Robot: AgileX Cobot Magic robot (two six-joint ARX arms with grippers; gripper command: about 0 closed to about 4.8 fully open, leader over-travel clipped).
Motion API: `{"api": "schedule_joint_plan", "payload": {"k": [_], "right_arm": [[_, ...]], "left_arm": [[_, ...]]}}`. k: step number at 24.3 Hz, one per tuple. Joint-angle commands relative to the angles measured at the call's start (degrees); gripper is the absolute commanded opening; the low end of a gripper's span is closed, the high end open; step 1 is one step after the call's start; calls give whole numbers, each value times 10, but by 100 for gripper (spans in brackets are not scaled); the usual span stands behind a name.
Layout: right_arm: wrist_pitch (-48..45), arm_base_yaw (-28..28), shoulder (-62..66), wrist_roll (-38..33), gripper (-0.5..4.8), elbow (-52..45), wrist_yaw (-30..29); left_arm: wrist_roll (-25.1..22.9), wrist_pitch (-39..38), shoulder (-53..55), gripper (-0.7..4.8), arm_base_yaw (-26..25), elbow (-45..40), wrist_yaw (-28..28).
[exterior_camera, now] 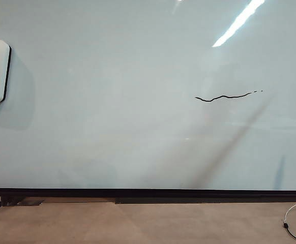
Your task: Pick up the pen on the shelf to the right of the whiteboard and draw a straight line.
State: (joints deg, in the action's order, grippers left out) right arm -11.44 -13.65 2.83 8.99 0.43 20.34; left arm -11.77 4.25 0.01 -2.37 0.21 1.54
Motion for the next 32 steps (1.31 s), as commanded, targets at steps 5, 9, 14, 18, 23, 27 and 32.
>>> {"api": "schedule_joint_plan", "payload": {"k": [5, 9, 14, 18, 23, 27, 32], "right_arm": [[23, 103, -28, -6, -1, -4, -196], [23, 114, -28, -47, -1, -4, -235], [41, 114, -28, -48, -1, -4, -235], [78, 122, -28, -49, -1, -4, -234], [87, 128, -28, -50, -1, -4, -219], [78, 128, -28, -49, -1, -4, -187], [90, 128, -28, -49, -1, -4, -186]], "left_arm": [[2, 6, 0, -5, 0, 2, -3], [2, 5, 0, -5, 0, 2, -3], [2, 5, 0, -5, 0, 2, -3], [2, 5, 0, -5, 0, 2, -3], [2, 5, 0, -5, 0, 2, -2], [2, 5, 0, -5, 0, 2, -3], [2, 5, 0, -5, 0, 2, -3]]}}
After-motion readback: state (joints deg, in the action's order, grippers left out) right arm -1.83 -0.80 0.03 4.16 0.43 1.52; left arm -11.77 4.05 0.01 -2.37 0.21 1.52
